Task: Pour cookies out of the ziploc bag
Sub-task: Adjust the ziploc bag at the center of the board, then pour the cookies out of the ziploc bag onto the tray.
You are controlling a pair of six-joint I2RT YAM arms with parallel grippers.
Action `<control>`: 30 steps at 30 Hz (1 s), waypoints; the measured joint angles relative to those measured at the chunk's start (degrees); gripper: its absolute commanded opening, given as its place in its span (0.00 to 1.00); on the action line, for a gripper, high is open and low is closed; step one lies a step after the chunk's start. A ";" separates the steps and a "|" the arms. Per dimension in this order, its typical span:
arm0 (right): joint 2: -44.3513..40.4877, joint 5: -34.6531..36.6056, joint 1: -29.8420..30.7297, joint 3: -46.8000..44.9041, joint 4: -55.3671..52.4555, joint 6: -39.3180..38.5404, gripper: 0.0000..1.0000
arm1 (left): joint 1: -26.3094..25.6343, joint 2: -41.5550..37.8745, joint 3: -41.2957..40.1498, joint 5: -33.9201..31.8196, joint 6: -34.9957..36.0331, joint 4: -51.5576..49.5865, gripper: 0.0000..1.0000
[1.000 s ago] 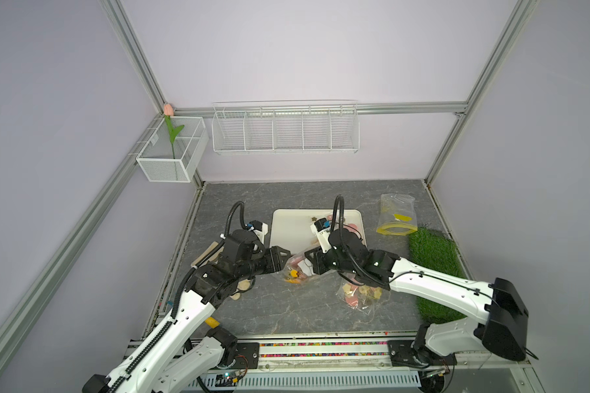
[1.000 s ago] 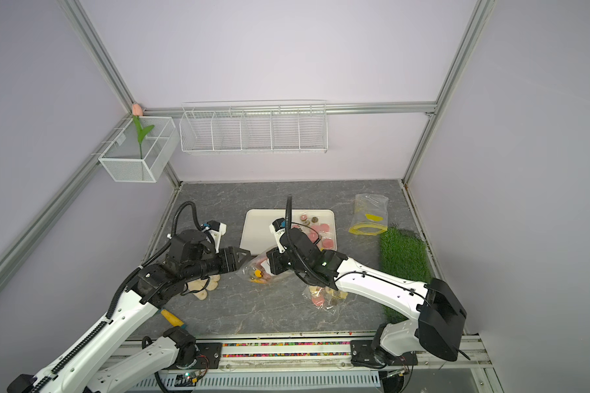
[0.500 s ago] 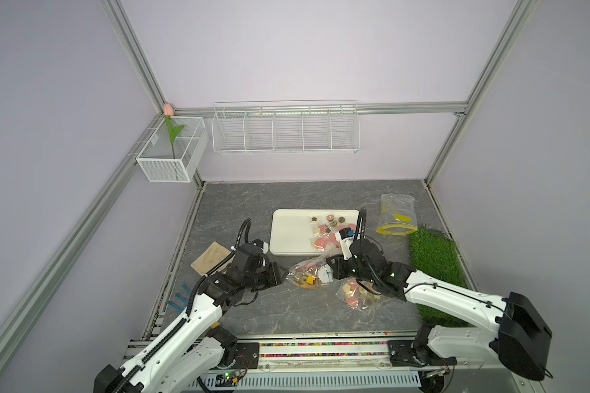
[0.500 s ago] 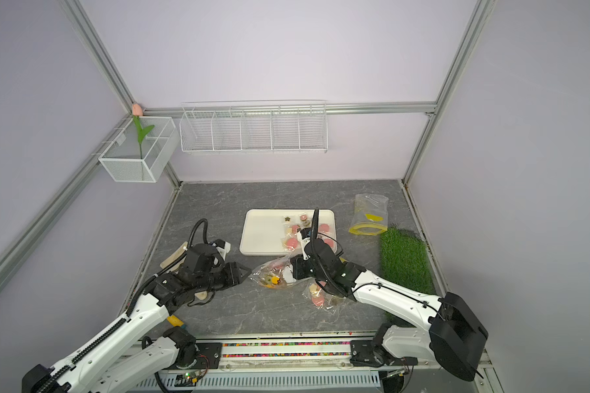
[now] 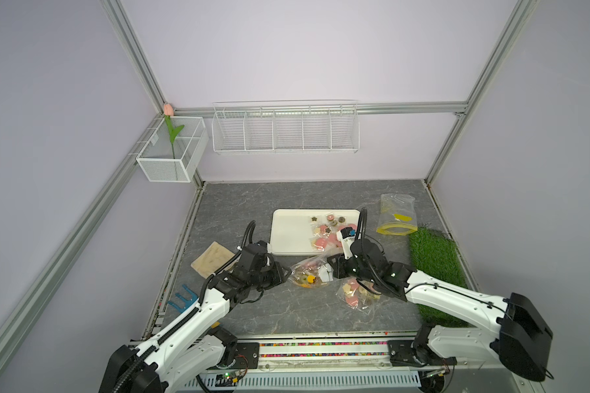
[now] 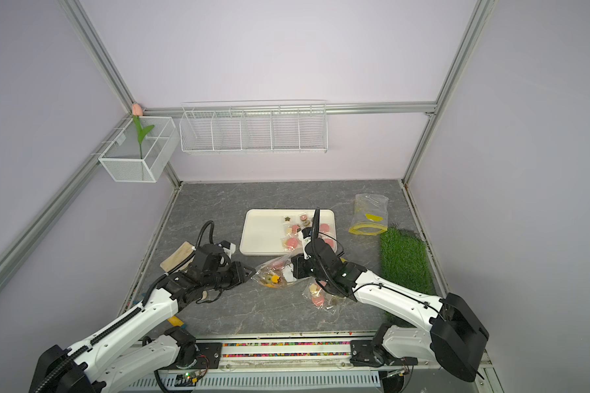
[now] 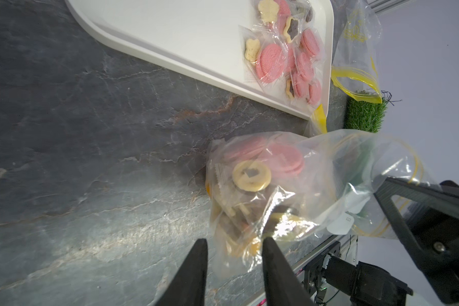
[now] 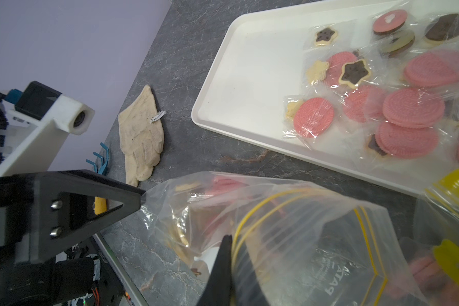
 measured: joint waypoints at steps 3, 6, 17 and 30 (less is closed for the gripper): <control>-0.07 0.33 0.02 0.02 -0.11 0.00 0.07 | 0.00 2.03 0.02 1.07 -0.02 1.49 0.30; -0.39 0.57 0.00 0.02 -0.37 0.00 0.07 | 0.00 3.93 0.02 1.95 0.02 1.92 0.27; -0.66 0.98 0.00 0.72 -1.38 0.15 0.07 | 0.00 5.18 0.24 2.69 0.37 2.03 0.00; 1.27 -1.25 -0.11 8.68 -7.52 -0.70 0.06 | 0.00 1.16 7.32 -2.16 0.42 -3.39 0.00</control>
